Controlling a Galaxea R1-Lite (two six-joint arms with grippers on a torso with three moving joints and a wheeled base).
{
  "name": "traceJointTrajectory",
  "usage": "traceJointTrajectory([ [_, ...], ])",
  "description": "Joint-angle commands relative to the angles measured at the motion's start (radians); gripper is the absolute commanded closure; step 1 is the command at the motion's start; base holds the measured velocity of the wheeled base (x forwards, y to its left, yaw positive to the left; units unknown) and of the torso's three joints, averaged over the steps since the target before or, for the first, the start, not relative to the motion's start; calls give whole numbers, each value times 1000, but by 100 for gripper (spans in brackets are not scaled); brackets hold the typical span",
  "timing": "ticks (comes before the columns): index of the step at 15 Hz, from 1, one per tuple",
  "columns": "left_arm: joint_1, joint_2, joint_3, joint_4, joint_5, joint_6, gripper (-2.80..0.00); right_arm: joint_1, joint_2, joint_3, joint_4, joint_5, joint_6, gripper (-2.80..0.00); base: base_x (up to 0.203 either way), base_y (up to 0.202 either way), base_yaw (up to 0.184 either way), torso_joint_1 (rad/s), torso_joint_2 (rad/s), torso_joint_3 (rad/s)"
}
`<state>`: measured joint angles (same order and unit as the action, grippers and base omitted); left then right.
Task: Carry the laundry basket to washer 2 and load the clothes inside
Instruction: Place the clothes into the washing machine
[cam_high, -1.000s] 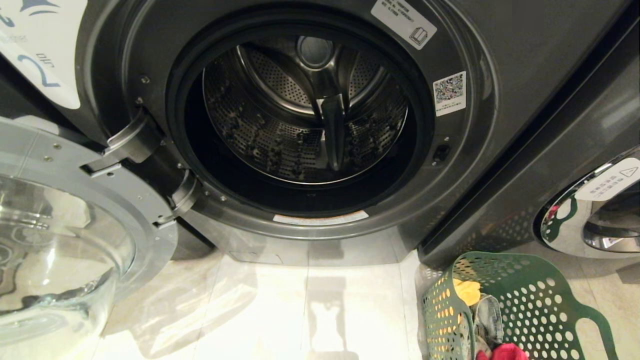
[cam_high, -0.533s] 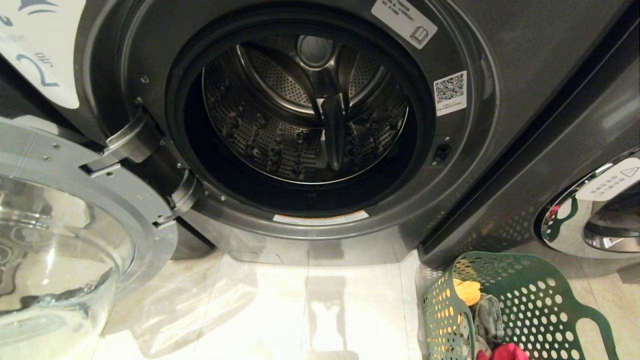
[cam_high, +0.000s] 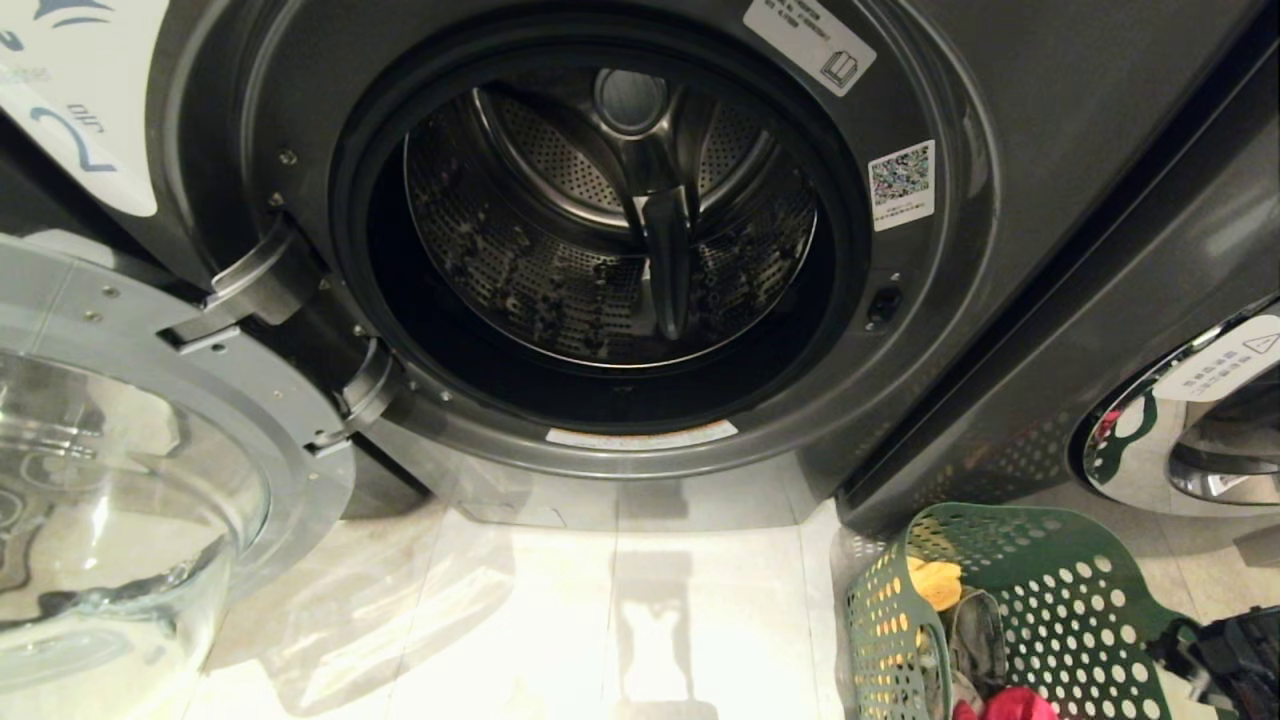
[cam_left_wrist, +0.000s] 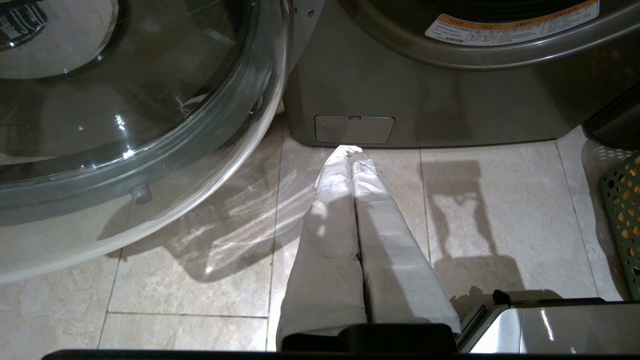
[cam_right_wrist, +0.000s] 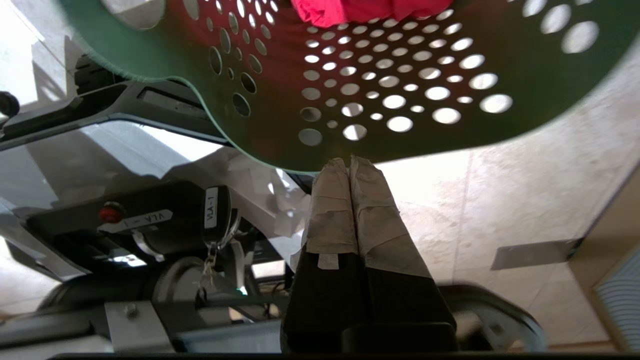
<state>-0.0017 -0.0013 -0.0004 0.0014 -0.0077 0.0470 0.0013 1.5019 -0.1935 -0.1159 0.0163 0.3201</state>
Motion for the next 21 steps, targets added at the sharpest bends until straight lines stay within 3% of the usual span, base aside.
traceJointTrajectory([
  [1,0,0,0,0,0,1,0,0,213,40,-144,10,9,0,0,0,0,0,0,0],
  [7,0,0,0,-1,0,2,0,-2,692,168,-737,51,18,0,0,0,0,0,0,0],
  [8,0,0,0,-1,0,2,0,-7,756,178,-852,55,17,-280,0,0,0,0,0,0],
  [11,0,0,0,-4,6,-20,0,-17,889,192,-1081,82,16,-280,0,0,0,0,0,0],
  [13,0,0,0,-4,11,-55,0,-22,886,194,-1110,84,12,-280,0,0,0,0,0,0],
  [17,0,0,0,-6,11,-55,0,-32,878,194,-1116,89,30,-280,0,0,0,0,0,0],
  [21,0,0,0,-4,11,-55,0,-77,909,188,-1238,93,46,-280,0,0,0,0,0,0],
])
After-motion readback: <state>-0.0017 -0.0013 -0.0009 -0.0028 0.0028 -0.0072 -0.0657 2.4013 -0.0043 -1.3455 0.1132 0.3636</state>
